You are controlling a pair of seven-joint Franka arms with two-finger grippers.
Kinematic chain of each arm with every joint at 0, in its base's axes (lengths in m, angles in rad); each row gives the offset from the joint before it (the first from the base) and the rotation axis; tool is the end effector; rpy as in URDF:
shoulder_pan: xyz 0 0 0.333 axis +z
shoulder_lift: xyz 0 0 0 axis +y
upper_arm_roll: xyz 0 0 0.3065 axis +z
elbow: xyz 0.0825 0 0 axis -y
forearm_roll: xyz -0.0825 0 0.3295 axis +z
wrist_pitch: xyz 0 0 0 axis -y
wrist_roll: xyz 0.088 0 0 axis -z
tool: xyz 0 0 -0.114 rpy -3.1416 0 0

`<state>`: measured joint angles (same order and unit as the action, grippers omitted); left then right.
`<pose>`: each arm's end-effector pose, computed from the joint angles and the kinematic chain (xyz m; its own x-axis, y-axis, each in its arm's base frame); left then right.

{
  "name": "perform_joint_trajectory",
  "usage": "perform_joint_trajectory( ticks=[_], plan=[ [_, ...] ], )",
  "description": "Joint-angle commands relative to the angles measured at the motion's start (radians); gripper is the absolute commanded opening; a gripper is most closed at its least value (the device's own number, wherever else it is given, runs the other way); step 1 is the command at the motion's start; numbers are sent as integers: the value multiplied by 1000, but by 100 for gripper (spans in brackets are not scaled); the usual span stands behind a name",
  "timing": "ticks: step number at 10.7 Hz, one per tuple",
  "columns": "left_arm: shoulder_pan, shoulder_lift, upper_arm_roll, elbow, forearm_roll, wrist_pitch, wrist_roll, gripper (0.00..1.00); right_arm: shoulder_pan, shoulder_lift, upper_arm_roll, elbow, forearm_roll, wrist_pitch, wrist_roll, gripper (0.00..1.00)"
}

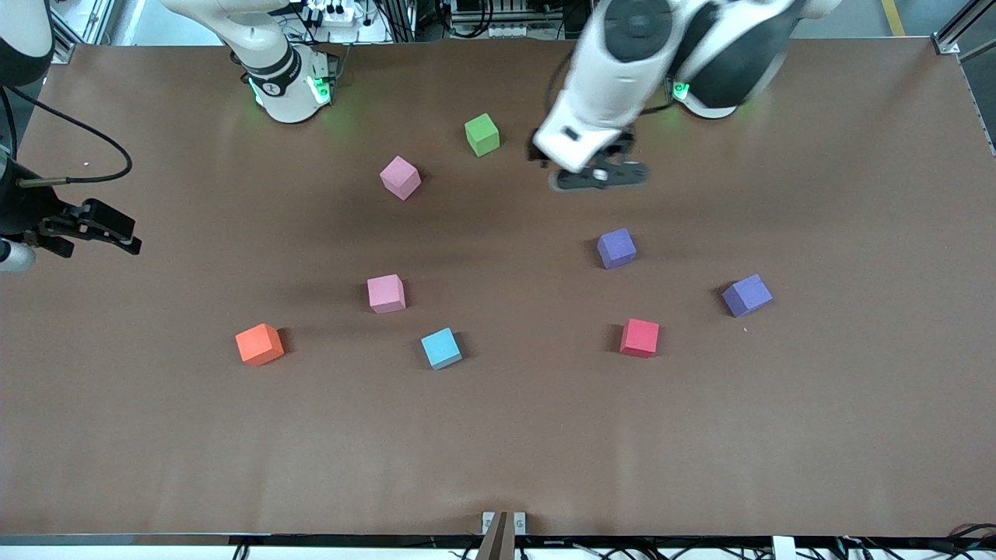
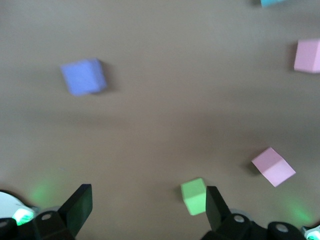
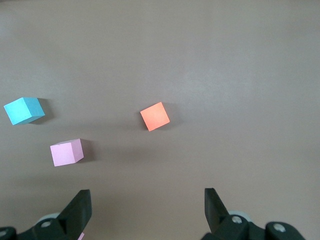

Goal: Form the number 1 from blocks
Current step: 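Move the left gripper to the green cube while the right gripper reaches orange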

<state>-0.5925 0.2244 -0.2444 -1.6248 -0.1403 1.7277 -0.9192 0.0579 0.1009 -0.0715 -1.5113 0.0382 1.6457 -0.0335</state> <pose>0.3739 -0.4182 0.4835 0.9692 0.1097 -0.2205 0.1171 -0.9929 0.0207 0.5373 -0.0012 0.5876 0.9992 0.0176 0.0347 0.0187 -0.9994 -0.0298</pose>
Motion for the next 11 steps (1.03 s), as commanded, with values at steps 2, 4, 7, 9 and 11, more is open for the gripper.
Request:
perform_joint_trajectory(
  ticks=[2,4,7,9,11],
  plan=[
    [-231,124,100,-3,1,128,-185,100,-6,40,13,-3,-1,-1,-5,100],
    [-291,151,97,-74,-7,218,-283,100,-6,63,15,-4,-1,9,-5,100],
    [-329,151,39,-240,2,461,-446,100,-7,149,15,-1,11,19,-17,100],
    [-331,147,5,-320,2,522,-460,100,22,230,18,-1,9,86,-20,100],
    [-331,147,-24,-383,2,599,-475,100,43,307,18,-1,8,155,-87,100]
  ],
)
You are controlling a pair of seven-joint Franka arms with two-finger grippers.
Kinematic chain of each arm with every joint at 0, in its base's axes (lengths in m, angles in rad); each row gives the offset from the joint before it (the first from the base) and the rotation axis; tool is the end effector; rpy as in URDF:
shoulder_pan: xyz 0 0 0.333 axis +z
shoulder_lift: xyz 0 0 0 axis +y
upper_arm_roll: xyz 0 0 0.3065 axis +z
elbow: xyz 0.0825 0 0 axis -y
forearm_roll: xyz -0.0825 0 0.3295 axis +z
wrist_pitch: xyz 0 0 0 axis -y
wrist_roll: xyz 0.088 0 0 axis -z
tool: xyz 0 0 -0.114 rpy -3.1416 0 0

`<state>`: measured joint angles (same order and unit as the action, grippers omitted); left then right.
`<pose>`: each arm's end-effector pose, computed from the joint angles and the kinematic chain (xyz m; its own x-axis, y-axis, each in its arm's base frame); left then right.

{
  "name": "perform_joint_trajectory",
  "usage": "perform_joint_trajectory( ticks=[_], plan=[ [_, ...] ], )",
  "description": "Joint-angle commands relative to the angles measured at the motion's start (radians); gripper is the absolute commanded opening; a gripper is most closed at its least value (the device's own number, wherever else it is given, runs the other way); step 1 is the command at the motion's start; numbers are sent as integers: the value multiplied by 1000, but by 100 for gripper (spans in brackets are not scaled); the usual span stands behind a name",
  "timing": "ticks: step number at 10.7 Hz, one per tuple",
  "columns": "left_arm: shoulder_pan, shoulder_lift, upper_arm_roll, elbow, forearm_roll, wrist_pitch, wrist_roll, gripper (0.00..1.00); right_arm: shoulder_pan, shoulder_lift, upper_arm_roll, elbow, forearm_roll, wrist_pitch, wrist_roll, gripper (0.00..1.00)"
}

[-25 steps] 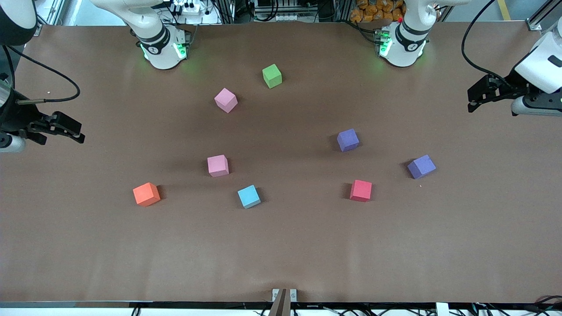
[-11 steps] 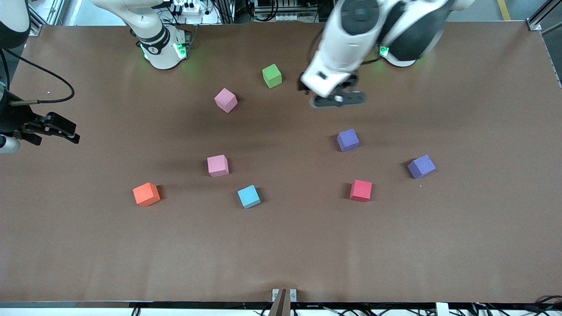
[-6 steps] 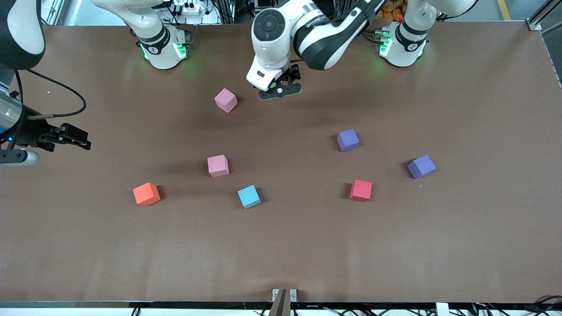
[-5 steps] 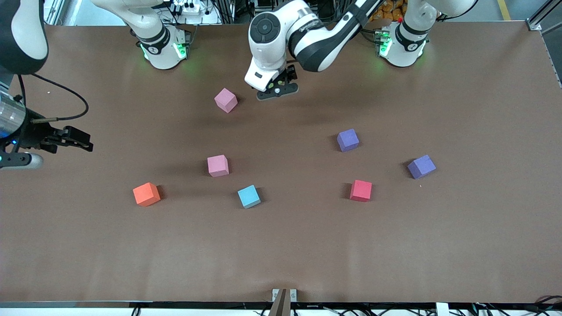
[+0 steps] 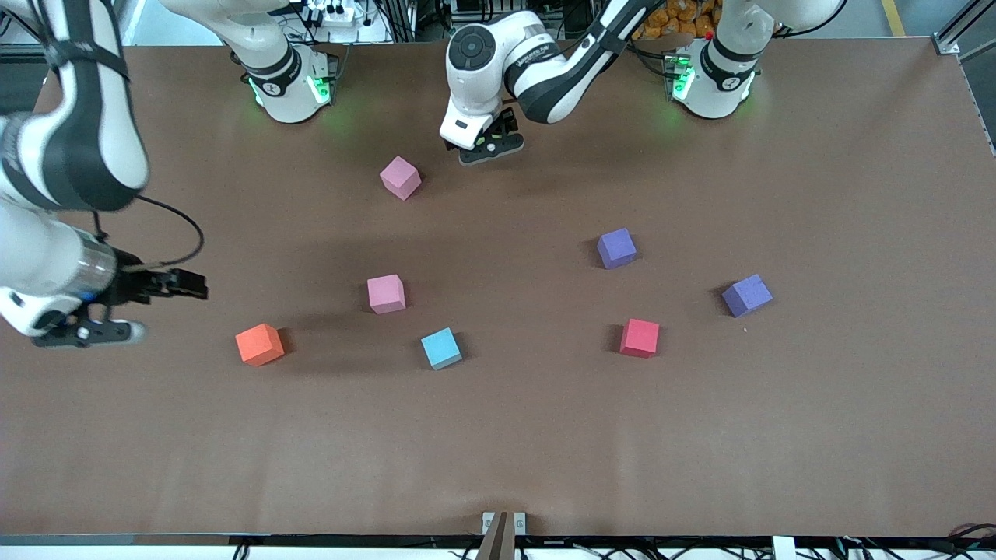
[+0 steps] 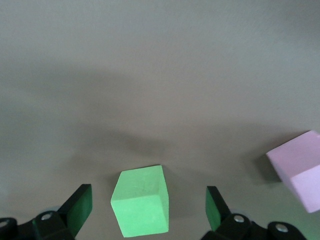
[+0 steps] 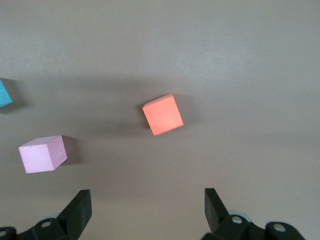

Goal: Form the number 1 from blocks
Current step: 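Grasp the green cube with the left gripper while the right gripper grasps orange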

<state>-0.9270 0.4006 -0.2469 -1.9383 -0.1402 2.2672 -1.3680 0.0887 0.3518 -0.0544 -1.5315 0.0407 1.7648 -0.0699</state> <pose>0.2234 -0.5245 0.3005 0.9327 0.2957 -0.2063 0.2955 -0.9548 -0.0327 0.5952 0.0284 0.4462 0.9885 0.0970 -0.1160 0.0944 -0.9951 -0.0282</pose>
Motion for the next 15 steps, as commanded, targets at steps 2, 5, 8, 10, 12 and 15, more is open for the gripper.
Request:
perform_joint_trajectory(
  ticks=[2,5,8,10,12,15],
  plan=[
    [-7,-23,-28,-91,2,100,-46,100,13,125,1,17,7,100,-132,100],
    [-21,9,-31,-97,-13,153,-101,100,-1,196,1,-1,8,159,-200,100],
    [-43,55,-32,-94,-15,173,-154,100,2,258,-1,-6,5,174,-206,100],
    [-47,69,-35,-93,-64,180,-161,100,2,263,-2,-64,4,237,-206,100],
    [-58,76,-35,-91,-76,181,-163,100,6,274,-2,-82,1,265,-205,100],
    [-81,84,-35,-91,-108,215,-163,90,11,289,-7,-84,-7,275,-205,100]
  ],
)
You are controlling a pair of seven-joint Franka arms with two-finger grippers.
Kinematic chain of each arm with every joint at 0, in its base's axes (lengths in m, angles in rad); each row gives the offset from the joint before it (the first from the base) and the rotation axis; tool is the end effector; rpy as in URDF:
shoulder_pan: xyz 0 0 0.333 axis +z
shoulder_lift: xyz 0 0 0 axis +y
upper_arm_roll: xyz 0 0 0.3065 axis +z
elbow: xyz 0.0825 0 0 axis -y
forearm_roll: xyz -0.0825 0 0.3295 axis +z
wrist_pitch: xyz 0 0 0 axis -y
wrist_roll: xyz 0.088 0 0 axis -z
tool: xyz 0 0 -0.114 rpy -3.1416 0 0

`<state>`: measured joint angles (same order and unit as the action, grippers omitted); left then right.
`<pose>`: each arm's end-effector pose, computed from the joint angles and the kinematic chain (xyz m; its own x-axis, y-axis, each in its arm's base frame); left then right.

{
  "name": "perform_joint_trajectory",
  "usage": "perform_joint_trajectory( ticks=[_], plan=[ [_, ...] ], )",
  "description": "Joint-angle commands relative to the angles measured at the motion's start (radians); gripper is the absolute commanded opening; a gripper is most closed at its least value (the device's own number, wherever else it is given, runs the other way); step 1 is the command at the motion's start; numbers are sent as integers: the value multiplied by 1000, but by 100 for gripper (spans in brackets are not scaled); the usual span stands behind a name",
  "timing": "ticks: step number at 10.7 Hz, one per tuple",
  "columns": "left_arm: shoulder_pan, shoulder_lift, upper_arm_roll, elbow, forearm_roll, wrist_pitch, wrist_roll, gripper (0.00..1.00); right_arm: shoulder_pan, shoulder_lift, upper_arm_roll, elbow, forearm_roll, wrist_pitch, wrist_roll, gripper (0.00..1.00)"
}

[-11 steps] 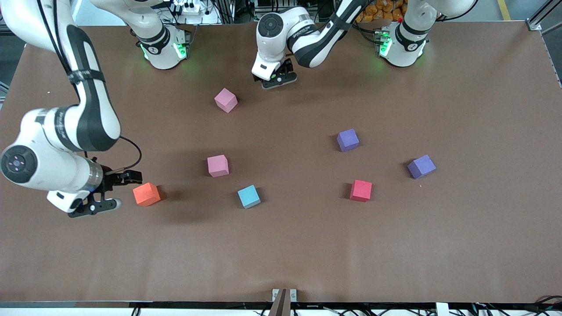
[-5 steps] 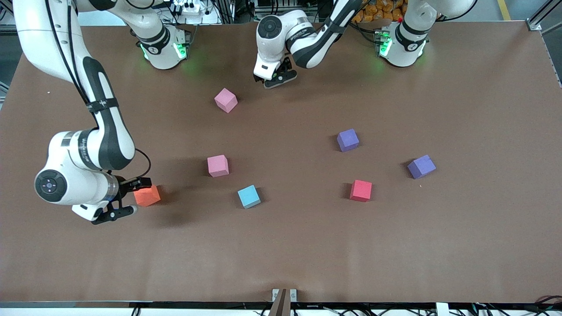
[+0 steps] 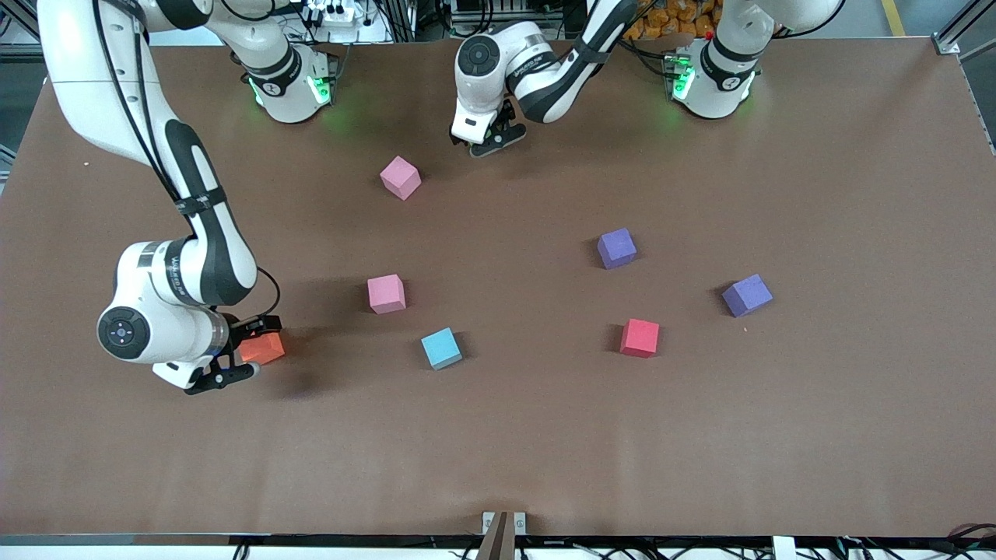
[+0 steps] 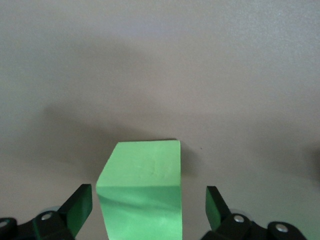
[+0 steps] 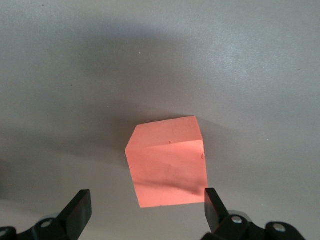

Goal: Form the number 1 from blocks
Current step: 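Grasp the green cube with the left gripper while the right gripper grasps orange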

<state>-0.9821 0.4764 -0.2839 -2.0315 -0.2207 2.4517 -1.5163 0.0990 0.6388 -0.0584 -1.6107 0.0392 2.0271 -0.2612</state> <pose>0.1716 -0.5317 0.2422 0.8652 0.4286 -0.2603 0.4291 -0.9014 -0.0582 0.6172 0.0320 0.2571 0.9351 0.2832 -0.2130 0.2784 -0.9590 -0.0525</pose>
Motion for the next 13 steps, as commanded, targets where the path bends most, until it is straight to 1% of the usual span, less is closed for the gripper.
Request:
perform_joint_trajectory(
  ticks=[1,3,4,5,6,7,9,10,11,12,13],
  plan=[
    [-38,16,2,4,-26,35,-15,70,1,4,-4,-3,-8,18,-15,100],
    [-59,19,2,1,-14,59,-13,51,-1,7,-15,-3,-10,30,-42,100],
    [-79,19,3,-1,-11,59,2,29,1,16,-24,-3,-10,54,-49,100],
    [-84,16,5,-3,9,59,24,4,1,28,-27,-3,-10,74,-62,100],
    [-86,14,3,-3,65,59,51,0,1,38,-29,-3,-10,97,-75,100],
    [-86,11,5,-3,98,59,68,0,2,44,-29,-2,-10,105,-75,100],
    [-67,-15,15,-13,106,43,201,0,13,45,-29,0,-10,105,-75,100],
    [-19,-36,15,-18,106,21,269,0,18,47,-29,0,-10,105,-75,100],
    [-9,-44,29,-16,106,-5,328,0,18,47,-29,0,-10,110,-73,100],
    [-9,-45,67,-12,106,-19,393,0,19,51,-29,0,-12,113,-75,100],
    [-9,-39,77,-7,106,-19,428,0,24,56,-29,-2,-12,128,-75,100]
  ],
)
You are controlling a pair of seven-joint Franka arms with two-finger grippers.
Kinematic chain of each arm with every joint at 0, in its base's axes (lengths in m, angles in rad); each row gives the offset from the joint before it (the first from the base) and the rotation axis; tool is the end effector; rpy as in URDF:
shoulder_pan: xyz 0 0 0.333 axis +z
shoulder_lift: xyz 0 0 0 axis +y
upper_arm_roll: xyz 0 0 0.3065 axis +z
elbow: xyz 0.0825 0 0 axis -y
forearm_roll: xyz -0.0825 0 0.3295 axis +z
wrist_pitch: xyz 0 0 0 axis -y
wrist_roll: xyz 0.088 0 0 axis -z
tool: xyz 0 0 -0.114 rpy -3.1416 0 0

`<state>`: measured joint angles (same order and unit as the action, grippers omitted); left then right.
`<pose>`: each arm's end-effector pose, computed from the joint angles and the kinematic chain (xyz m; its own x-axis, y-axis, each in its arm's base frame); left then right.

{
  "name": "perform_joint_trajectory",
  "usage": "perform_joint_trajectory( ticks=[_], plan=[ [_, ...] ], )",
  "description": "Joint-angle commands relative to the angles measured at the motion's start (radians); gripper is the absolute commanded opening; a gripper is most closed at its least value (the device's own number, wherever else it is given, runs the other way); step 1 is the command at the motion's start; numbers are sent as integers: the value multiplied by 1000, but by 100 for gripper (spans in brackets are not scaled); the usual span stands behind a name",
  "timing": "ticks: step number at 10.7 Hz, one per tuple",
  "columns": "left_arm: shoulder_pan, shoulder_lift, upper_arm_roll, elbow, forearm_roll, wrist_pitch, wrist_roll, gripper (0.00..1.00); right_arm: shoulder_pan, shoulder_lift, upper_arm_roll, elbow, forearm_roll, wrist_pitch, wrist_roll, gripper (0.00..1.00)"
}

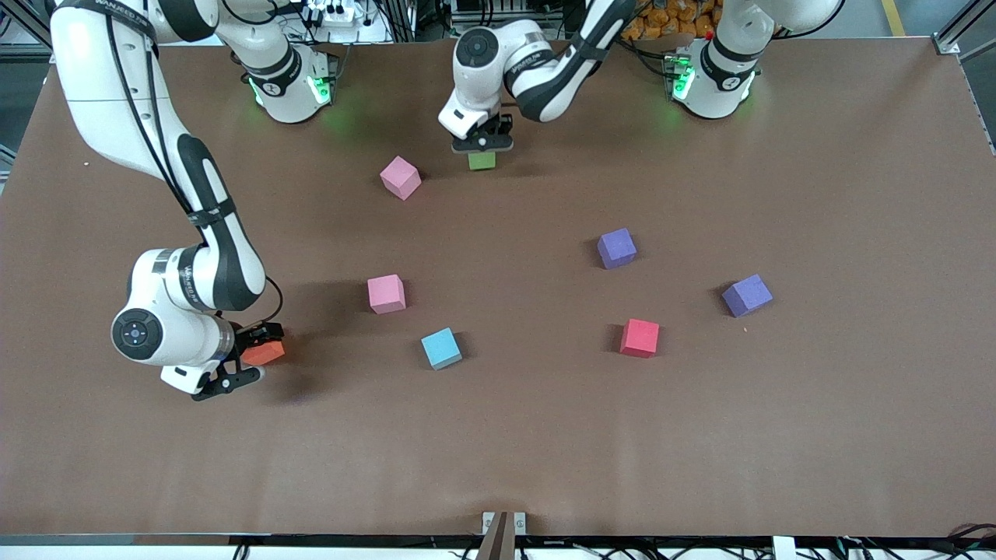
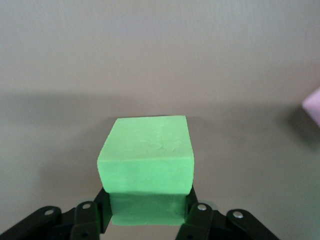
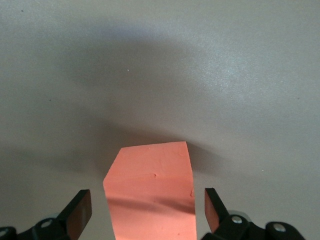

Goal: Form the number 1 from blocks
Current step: 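Lower the green cube onto the table and open the left gripper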

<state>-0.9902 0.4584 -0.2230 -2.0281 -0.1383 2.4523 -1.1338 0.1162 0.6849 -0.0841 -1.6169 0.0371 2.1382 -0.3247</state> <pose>0.1997 -0.5240 0.2494 0.9824 0.0453 -0.1811 0.0536 -0.9977 0.0414 0.6260 0.0285 0.2340 0.9269 0.3395 -0.1599 0.3397 -0.9401 -0.0269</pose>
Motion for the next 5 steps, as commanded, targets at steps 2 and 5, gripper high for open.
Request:
perform_joint_trajectory(
  ticks=[2,5],
  plan=[
    [2,-4,16,6,23,-19,63,0,7,18,-11,3,-10,28,-13,100],
    [2,17,23,14,22,-19,114,0,7,19,-11,2,-8,32,-24,87]
  ],
)
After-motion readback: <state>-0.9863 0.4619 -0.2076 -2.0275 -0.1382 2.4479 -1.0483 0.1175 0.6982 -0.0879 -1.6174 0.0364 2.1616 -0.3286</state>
